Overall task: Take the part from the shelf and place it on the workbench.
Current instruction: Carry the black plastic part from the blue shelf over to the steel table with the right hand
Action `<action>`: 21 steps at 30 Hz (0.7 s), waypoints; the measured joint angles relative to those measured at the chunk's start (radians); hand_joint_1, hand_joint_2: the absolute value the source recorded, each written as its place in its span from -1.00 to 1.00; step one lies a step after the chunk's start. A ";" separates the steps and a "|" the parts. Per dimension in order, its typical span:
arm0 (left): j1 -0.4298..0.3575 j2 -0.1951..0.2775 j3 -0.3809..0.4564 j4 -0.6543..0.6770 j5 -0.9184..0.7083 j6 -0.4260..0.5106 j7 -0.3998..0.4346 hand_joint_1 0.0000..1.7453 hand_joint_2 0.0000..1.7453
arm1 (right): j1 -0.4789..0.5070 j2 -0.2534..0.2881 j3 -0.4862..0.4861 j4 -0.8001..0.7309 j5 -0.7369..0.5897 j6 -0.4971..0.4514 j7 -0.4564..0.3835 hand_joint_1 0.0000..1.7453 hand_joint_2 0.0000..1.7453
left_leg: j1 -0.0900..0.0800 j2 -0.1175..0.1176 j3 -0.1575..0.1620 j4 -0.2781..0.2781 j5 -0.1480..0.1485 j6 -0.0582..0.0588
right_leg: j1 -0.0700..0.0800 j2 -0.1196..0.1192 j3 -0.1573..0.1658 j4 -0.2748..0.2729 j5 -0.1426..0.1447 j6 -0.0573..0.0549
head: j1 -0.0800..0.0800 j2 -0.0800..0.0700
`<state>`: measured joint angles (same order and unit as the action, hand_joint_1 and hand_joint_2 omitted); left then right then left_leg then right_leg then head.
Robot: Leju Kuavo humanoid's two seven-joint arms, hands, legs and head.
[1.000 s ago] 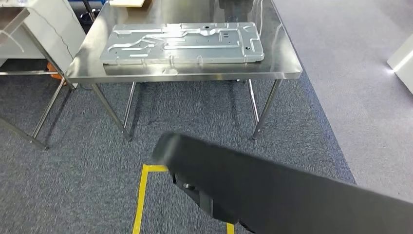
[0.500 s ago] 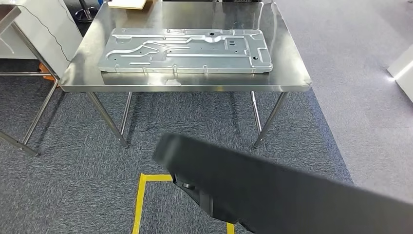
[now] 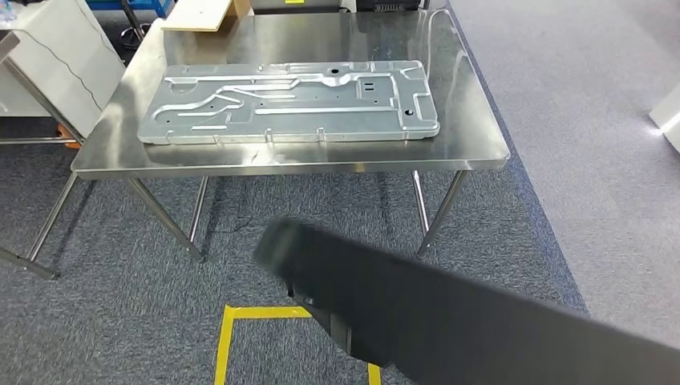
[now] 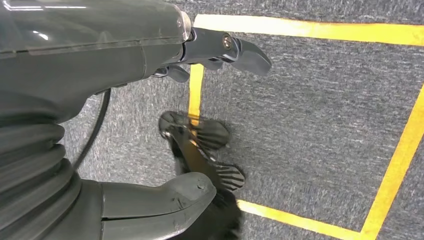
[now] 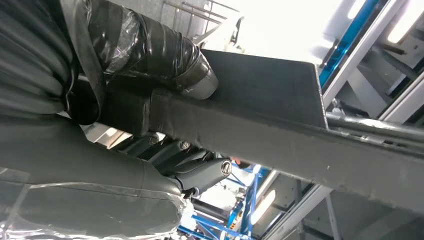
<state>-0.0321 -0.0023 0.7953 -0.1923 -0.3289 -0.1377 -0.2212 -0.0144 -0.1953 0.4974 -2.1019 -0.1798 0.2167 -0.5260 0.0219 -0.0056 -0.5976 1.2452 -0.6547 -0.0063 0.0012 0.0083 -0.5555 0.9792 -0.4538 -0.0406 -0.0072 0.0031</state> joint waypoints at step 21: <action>0.002 0.001 0.003 0.000 -0.008 -0.003 -0.004 -1.00 1.00 | 0.003 -0.002 0.000 -0.012 0.017 -0.010 -0.008 1.00 1.00 | -0.004 -0.004 0.108 -0.263 0.146 0.033 | -0.008 -0.005 -0.060 0.060 0.032 0.054 | 0.000 0.000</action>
<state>-0.0301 -0.0011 0.7981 -0.1923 -0.3367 -0.1408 -0.2250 -0.0113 -0.1973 0.4975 -2.1137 -0.1631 0.2064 -0.5343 0.0179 -0.0092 -0.4897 0.9825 -0.5086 0.0266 -0.0070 0.0030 -0.6158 1.0388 -0.4214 0.0137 -0.0068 0.0031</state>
